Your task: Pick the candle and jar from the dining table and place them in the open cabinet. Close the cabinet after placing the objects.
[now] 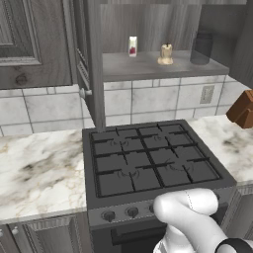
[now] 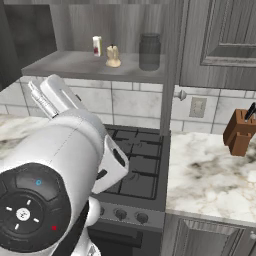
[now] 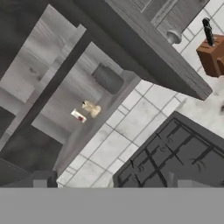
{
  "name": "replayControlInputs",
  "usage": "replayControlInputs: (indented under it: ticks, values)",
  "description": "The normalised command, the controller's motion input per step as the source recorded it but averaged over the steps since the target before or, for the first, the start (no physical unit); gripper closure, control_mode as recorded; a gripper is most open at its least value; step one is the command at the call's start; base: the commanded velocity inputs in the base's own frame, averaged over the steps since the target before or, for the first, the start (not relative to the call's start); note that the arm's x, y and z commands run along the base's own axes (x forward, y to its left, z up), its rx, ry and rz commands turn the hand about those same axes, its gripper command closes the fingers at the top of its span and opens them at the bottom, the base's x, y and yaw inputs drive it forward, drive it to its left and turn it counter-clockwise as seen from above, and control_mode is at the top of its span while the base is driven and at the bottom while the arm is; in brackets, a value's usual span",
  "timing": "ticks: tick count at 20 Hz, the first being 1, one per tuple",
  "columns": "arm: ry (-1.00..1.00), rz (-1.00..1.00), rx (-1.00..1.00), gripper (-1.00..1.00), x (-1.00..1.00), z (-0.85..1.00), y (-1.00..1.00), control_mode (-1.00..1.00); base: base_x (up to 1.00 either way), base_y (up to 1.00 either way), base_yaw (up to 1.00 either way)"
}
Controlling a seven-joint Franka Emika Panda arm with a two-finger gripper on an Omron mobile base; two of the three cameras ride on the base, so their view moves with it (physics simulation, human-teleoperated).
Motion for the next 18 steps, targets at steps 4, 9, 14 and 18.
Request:
replayControlInputs:
  ticks: [4, 9, 14, 18]
  values:
    - [-0.06, 0.0, 0.08, -1.0, -0.05, 0.0, -0.29, -1.0, 0.0, 0.0, 0.0]
    - [-0.06, 0.0, 0.06, -1.0, 0.0, -0.04, -0.28, -1.0, 0.0, 0.0, 0.0]
    - [-0.01, 0.0, 0.08, -1.0, 0.0, -0.16, -0.25, -1.0, 0.0, 0.0, 0.0]
    - [-0.03, 0.0, 0.07, -1.0, 0.15, -0.27, -0.3, -1.0, 0.0, 0.0, 0.0]
